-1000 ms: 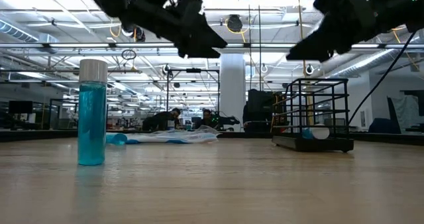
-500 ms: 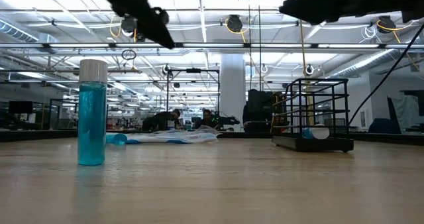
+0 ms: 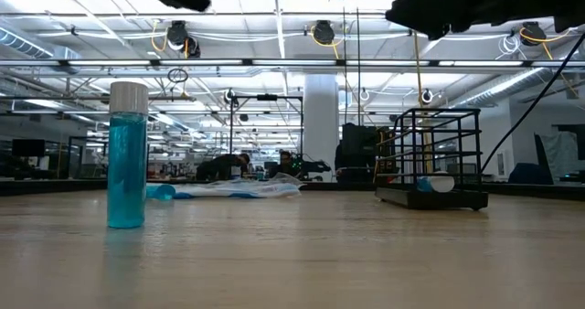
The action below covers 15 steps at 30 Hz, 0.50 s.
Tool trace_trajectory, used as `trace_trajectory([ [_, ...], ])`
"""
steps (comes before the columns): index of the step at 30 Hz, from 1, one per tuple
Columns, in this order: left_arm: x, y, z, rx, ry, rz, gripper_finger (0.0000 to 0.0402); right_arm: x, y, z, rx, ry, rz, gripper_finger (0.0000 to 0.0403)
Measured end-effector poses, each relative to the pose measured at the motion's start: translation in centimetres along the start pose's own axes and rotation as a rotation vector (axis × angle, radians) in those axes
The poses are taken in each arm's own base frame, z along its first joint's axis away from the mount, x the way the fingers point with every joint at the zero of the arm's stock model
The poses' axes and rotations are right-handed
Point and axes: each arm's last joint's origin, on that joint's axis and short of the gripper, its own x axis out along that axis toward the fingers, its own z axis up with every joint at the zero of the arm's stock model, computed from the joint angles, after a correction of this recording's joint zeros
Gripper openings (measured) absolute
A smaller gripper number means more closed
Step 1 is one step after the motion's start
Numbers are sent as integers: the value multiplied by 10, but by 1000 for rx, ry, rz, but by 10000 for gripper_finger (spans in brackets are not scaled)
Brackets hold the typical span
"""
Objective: Pick & Place toothbrushing station
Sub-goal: Put the mouthwash into the middle section of the mesh organizer
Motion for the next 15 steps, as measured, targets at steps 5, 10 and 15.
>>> trace_trajectory([
  [5,15,-20,-8,32,53,13,340,0,2,1,36,-8,32,171],
  [10,40,-26,-19,52,138,49,340,-3,13,4,26,-43,131,171],
  [15,56,-27,-27,59,192,75,340,-4,23,6,19,-59,184,171],
])
